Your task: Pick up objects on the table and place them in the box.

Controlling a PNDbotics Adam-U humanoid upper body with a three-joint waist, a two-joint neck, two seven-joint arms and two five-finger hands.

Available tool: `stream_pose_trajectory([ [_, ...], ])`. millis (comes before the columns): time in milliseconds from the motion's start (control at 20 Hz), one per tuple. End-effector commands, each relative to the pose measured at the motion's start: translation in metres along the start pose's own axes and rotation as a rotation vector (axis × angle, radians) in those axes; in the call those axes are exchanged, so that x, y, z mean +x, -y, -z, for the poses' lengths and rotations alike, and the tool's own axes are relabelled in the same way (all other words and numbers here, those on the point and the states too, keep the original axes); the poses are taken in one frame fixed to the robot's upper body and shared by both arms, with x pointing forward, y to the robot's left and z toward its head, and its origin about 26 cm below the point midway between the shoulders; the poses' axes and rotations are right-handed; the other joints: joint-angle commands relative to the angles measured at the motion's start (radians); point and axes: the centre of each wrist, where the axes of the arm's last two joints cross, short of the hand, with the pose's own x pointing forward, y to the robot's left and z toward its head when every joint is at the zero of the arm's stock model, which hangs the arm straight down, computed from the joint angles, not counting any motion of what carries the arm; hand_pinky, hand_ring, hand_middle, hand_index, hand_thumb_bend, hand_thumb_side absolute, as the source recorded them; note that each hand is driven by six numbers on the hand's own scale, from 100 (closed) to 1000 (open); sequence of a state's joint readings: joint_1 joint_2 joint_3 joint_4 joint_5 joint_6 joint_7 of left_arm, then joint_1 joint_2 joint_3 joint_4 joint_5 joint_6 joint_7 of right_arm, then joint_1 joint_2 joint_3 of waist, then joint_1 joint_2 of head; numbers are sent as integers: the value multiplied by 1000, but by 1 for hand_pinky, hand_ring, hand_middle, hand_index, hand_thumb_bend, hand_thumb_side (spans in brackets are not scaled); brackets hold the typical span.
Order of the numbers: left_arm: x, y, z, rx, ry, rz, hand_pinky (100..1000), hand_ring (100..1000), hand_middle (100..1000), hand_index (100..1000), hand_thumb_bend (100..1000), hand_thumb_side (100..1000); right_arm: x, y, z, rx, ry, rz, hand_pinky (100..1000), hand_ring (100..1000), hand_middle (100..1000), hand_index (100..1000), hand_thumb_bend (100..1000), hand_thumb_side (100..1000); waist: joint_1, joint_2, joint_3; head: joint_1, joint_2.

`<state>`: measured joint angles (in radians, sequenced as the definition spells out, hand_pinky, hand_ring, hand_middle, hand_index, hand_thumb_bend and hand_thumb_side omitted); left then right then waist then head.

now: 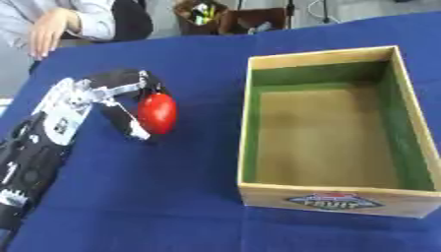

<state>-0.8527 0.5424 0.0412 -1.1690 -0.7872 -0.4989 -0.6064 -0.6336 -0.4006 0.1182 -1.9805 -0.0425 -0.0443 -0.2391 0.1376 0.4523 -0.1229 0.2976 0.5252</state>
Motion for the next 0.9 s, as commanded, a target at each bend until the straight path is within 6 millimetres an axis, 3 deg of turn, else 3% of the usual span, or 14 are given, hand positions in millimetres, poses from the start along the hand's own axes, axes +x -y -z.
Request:
stream_pose_trajectory([
  [50,-2,-10,-5,12,10,30,396,471,524,744,741,487,7,2,4,-3,32,-2,1000,984,521,706,100,528,-7,-22,2,2,-10],
  [900,0,-13,-7,103,-7,13,310,398,424,608,572,618,7,2,4,-10,29,-3,1000,984,522,706,100,529,-6,-28,3,7,1],
])
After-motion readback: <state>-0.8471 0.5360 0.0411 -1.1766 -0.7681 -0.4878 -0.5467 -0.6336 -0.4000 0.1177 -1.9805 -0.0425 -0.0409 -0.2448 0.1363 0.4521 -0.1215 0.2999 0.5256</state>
